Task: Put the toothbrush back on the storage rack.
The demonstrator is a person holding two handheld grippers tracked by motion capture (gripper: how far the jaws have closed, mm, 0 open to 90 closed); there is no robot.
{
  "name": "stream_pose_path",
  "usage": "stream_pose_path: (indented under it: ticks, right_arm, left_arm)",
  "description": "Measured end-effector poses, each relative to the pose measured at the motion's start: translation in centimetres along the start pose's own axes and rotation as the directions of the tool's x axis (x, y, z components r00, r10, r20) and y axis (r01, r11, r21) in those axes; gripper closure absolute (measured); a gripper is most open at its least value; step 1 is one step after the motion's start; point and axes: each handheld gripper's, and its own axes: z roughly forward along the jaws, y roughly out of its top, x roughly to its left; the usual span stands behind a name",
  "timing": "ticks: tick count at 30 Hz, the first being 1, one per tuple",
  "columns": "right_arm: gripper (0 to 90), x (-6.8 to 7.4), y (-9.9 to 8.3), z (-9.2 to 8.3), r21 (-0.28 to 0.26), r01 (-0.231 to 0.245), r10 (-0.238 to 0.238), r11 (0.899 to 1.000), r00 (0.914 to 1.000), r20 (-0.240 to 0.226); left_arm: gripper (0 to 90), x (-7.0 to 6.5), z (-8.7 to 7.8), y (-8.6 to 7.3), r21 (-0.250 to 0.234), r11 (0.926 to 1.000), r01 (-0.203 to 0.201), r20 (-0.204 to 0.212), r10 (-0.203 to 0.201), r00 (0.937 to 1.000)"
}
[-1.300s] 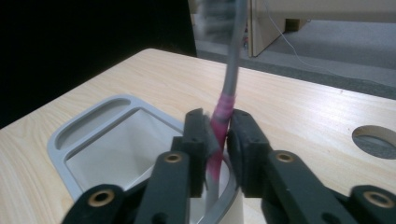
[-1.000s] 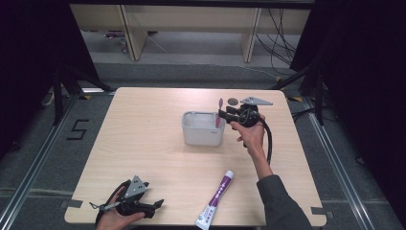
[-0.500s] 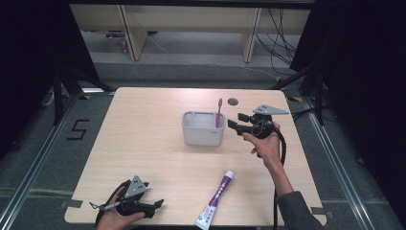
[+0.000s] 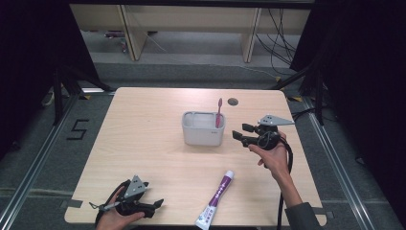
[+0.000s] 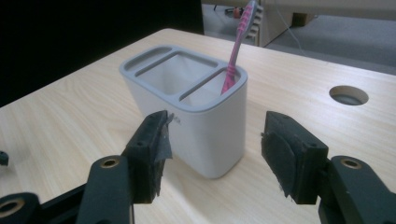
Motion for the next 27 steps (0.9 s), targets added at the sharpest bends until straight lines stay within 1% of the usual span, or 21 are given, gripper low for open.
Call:
stream_pose_path:
  ticks: [1, 2, 3, 5, 6, 8, 9, 10, 13, 14, 15, 16, 17, 18, 19, 20, 21, 24, 25, 26, 27]
  right_arm:
    - [42.3, 0.2, -0.1, 0.0, 0.006, -0.011, 0.011, 1.000, 0.9999, -0.002]
    - [42.3, 0.1, -0.2, -0.1, 0.007, 0.013, -0.013, 1.000, 0.9999, 0.004]
    - [42.2, 0.4, -0.3, -0.1, 0.017, -0.022, 0.022, 1.000, 0.9997, -0.011]
    - [42.2, 0.2, -0.4, -0.1, 0.015, 0.015, -0.015, 1.000, 0.9999, 0.002]
    - [42.2, 0.4, -0.5, -0.2, 0.019, -0.009, 0.009, 1.000, 0.9999, -0.010]
    - [42.2, 0.3, -0.6, -0.3, 0.020, 0.020, -0.020, 1.000, 0.9998, -0.002]
    - [42.2, 0.5, -0.8, -0.3, 0.026, 0.004, -0.004, 1.000, 1.0000, -0.007]
    - [42.2, 0.4, -0.8, -0.5, 0.031, 0.029, -0.029, 0.999, 0.9996, -0.003]
    - [42.1, 0.8, -1.0, -0.7, 0.045, 0.031, -0.031, 0.999, 0.9995, -0.012]
    - [42.1, 1.1, -1.1, -0.9, 0.061, 0.013, -0.013, 0.998, 0.9999, -0.010]
    - [41.9, 1.0, -1.1, -0.9, 0.041, 0.046, -0.046, 0.998, 0.9989, -0.006]
    - [41.9, 1.1, -1.1, -1.0, 0.055, 0.051, -0.051, 0.997, 0.9986, -0.013]
    - [41.9, 1.3, -1.2, -1.0, 0.059, 0.033, -0.032, 0.998, 0.9993, -0.018]
    - [41.9, 1.3, -1.3, -1.0, 0.055, 0.044, -0.042, 0.997, 0.9986, -0.032]
    - [41.9, 1.4, -1.3, -1.1, 0.065, 0.050, -0.049, 0.997, 0.9986, -0.018]
    - [41.9, 1.7, -1.4, -1.1, 0.076, 0.025, -0.023, 0.997, 0.9992, -0.032]
    - [42.0, 1.6, -1.6, -1.0, 0.062, 0.050, -0.048, 0.997, 0.9983, -0.032]
    - [42.0, 2.1, -2.0, -1.1, 0.085, 0.034, -0.031, 0.996, 0.9989, -0.036]
    - [42.0, 2.0, -2.1, -1.0, 0.085, 0.055, -0.051, 0.995, 0.9977, -0.044]
    - [42.0, 2.3, -2.3, -1.1, 0.092, 0.024, -0.020, 0.995, 0.9988, -0.044]
    - [42.0, 2.1, -2.3, -1.1, 0.092, 0.052, -0.048, 0.994, 0.9976, -0.049]
  left_arm:
    - [17.5, 0.0, 0.0, 0.0, 0.000, 1.0000, -0.003, 0.003, 0.003, 1.0000]
    - [17.5, 0.0, 0.0, 0.0, 0.000, 1.0000, -0.002, 0.005, 0.002, 1.0000]
    - [17.5, 0.0, 0.0, 0.0, -0.001, 1.0000, 0.000, 0.005, 0.000, 1.0000]
    - [17.5, -0.1, 0.0, 0.0, -0.008, 0.9999, 0.006, 0.006, -0.006, 1.0000]
    - [17.5, -0.1, 0.0, 0.0, -0.008, 0.9999, 0.006, 0.007, -0.006, 1.0000]
    - [17.5, -0.1, 0.0, 0.0, -0.001, 1.0000, 0.001, 0.005, -0.001, 1.0000]
    - [17.5, 0.0, 0.0, 0.0, -0.001, 1.0000, 0.001, 0.005, -0.001, 1.0000]
    - [17.5, -0.1, 0.0, 0.0, -0.001, 1.0000, 0.001, 0.004, -0.001, 1.0000]
    - [17.5, 0.0, -0.1, 0.0, -0.001, 1.0000, 0.000, 0.006, 0.000, 1.0000]
    - [17.5, 0.0, -0.1, 0.1, -0.001, 1.0000, 0.000, 0.002, 0.000, 1.0000]
    - [17.5, 0.0, -0.1, 0.1, -0.003, 1.0000, 0.001, 0.001, -0.001, 1.0000]
    - [17.5, 0.0, 0.0, 0.1, -0.005, 1.0000, 0.003, 0.001, -0.003, 1.0000]
    - [17.5, 0.0, 0.0, 0.1, -0.004, 1.0000, 0.002, 0.000, -0.002, 1.0000]
    - [17.5, 0.0, 0.0, 0.1, -0.002, 1.0000, -0.001, -0.002, 0.001, 1.0000]
    - [17.5, 0.0, -0.1, 0.1, -0.004, 1.0000, -0.002, -0.001, 0.002, 1.0000]
    - [17.5, -0.1, 0.0, 0.1, -0.013, 0.9999, 0.006, -0.001, -0.006, 1.0000]
    - [17.5, 0.0, -0.1, 0.2, -0.008, 1.0000, -0.004, -0.003, 0.004, 1.0000]
    - [17.5, 0.0, 0.0, 0.2, -0.004, 1.0000, -0.001, 0.000, 0.001, 1.0000]
    - [17.5, -0.1, 0.0, 0.2, -0.006, 1.0000, -0.002, 0.002, 0.002, 1.0000]
    - [17.5, -0.1, 0.0, 0.3, 0.003, 1.0000, -0.008, -0.006, 0.008, 1.0000]
    - [17.5, -0.1, 0.0, 0.3, 0.001, 1.0000, -0.005, -0.005, 0.005, 1.0000]
